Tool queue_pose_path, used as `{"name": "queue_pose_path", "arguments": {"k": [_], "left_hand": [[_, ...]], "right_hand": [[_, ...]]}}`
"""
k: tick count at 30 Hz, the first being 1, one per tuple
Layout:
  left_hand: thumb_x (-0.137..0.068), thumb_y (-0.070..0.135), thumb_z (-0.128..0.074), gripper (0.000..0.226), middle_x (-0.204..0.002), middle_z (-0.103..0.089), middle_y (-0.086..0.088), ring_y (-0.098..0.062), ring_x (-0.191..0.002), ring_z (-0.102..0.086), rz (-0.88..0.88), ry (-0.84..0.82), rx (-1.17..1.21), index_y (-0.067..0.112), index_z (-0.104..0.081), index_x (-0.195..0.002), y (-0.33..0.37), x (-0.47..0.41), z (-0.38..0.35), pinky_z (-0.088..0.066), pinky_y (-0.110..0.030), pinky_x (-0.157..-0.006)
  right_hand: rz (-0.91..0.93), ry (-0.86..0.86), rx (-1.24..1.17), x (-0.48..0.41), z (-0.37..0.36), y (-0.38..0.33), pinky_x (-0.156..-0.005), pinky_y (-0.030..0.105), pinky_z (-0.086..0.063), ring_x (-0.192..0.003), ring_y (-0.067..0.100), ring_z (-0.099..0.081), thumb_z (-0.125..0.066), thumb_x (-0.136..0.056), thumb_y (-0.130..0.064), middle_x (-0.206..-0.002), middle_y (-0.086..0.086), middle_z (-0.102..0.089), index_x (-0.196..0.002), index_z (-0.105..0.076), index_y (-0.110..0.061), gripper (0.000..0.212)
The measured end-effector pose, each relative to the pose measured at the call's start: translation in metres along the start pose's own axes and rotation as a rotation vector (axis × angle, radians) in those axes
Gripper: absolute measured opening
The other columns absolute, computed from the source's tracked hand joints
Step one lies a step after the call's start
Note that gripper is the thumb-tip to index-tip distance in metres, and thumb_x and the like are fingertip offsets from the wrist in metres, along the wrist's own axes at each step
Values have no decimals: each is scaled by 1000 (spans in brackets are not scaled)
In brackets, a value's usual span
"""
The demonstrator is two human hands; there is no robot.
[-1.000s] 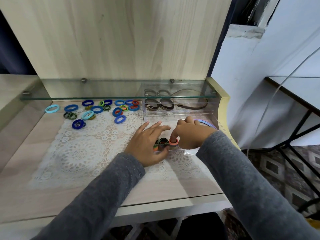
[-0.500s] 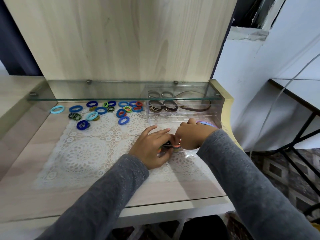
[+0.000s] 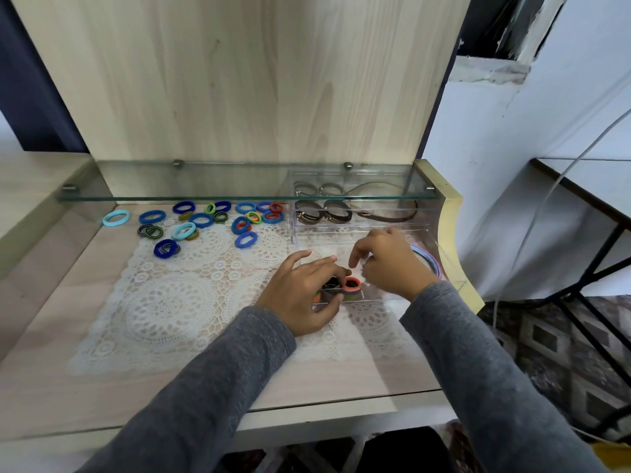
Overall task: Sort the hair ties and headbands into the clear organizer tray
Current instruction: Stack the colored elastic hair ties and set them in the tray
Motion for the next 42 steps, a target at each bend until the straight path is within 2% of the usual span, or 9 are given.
{"name": "queue_pose_path", "arguments": {"k": [3, 9, 14, 19, 26, 31, 35, 39, 42], "left_hand": [[-81, 42, -60, 32, -111, -64, 18, -7, -125, -51, 39, 29, -47, 26, -56, -109, 1, 0, 3, -19, -31, -113], [-69, 72, -55, 54, -118, -60, 19, -14, -129, -46, 206, 33, -238, 33, -59, -105, -5, 0, 5, -21, -45, -110], [-70, 72, -55, 45, -123, -61, 17, -16, -131, -45, 193, 28, -250, 34, -66, -92, -7, 0, 2, -24, -50, -111], [-72, 70, -55, 44, -119, -63, 16, -18, -128, -48, 165, 33, -258, 31, -68, -86, -9, -1, 0, -26, -50, -110], [-72, 71, -54, 46, -118, -63, 16, -17, -128, -49, 166, 12, -256, 31, -68, -88, -7, -1, 0, -24, -49, -111], [-69, 80, -48, 57, -120, -60, 20, -13, -129, -46, 216, 16, -252, 36, -65, -100, -5, 0, 5, -17, -49, -113], [-83, 68, -35, 50, -119, -60, 16, -12, -124, -48, 242, 106, -199, 32, -63, -104, -6, -1, 11, -20, -47, -111], [-92, 48, -32, 40, -121, -60, 9, -12, -120, -51, 298, 216, -182, 27, -63, -107, -10, -1, 17, -25, -43, -109], [-93, 41, -32, 36, -117, -61, 10, -11, -115, -53, 354, 238, -195, 26, -60, -110, -14, -1, 21, -29, -40, -107]], "right_hand": [[-4, 11, 43, 8, -13, 3, -94, 36, -34, -107, 22, -38, -49, -87, -4, -107, -4, -53, -96, -72, -32, 37], [9, 71, 35, 14, -19, 5, -92, 36, -34, -107, 20, -37, -50, -89, -8, -111, -4, -59, -96, -74, -30, 33], [26, 78, 71, 17, -19, 4, -93, 36, -34, -111, 20, -37, -51, -91, -10, -113, -5, -58, -99, -73, -28, 30], [21, 67, 68, 17, -18, 3, -94, 36, -32, -111, 20, -36, -50, -91, -10, -113, -5, -58, -100, -73, -29, 31], [22, 61, 86, 19, -17, 2, -94, 36, -32, -111, 20, -36, -51, -92, -11, -113, -5, -57, -102, -72, -30, 31], [11, 48, 100, 18, -17, 1, -94, 37, -30, -114, 20, -35, -49, -92, -11, -118, -5, -57, -103, -70, -29, 30], [-8, 46, 106, 17, -16, -1, -93, 36, -31, -113, 20, -36, -50, -90, -13, -116, -4, -57, -101, -70, -29, 28], [-31, 73, 91, 16, -16, -5, -93, 37, -36, -111, 22, -41, -47, -86, -9, -114, -1, -60, -101, -70, -26, 33], [-55, 131, 29, 14, -15, -11, -92, 38, -39, -108, 24, -46, -49, -83, -9, -111, 2, -61, -103, -69, -22, 32]]}}
Point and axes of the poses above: each hand's wrist, its own x-axis away from the middle knuckle, its own z-axis out of the back of the hand, y = z × x, the point moved 4 cm from there along -x, towards the middle knuckle
